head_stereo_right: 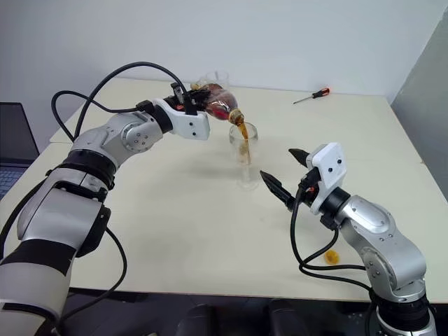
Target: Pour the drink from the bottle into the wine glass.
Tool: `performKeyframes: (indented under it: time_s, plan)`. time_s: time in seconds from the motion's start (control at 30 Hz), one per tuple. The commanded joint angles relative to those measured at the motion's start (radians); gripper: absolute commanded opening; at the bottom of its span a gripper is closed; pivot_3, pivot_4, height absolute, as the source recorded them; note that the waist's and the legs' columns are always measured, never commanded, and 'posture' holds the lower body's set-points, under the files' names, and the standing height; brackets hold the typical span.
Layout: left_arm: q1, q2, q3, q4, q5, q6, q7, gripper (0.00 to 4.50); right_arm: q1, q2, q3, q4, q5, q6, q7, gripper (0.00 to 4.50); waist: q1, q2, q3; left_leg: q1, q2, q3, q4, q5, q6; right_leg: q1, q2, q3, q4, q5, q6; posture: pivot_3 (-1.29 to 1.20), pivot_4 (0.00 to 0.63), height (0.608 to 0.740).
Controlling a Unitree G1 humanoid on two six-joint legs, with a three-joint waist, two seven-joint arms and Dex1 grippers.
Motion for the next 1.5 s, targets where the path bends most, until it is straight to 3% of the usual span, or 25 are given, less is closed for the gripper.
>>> performKeyframes:
  time_s: [0.03,1.2,1.5]
  plan:
    - [-0.049,0.017,0.009,-0.01,-0.002,-0.004,0.039,0.63,-0.022,-0.012,-0.025,-0.022,0.01,-0.012,0.008,4.5,0.0,0.0,0.0,0.0,0.0,0.0,0.0,0.0,0.0,0.0,0.0,0.0,0.0,0.0,0.0,0.0,0.15,0.74]
    - [-0.02,0.017,0.039,-0.009,-0.059,0.0,0.008,0.63,-0.031,-0.011,-0.019,-0.02,0.007,-0.012,0.018,4.5,0.0,0.0,0.0,0.0,0.0,0.0,0.001,0.0,0.0,0.0,0.0,0.0,0.001,0.0,0.0,0.0,0.15,0.74]
    - [0.034,-0.045,0.205,0.006,-0.309,0.062,-0.182,0.62,-0.028,-0.006,-0.021,-0.022,0.014,-0.008,0.018,4.5,0.0,0.0,0.0,0.001,0.0,0.0,0.001,0.0,0.0,0.0,0.0,0.0,0.001,0.0,0.0,0.0,0.15,0.74]
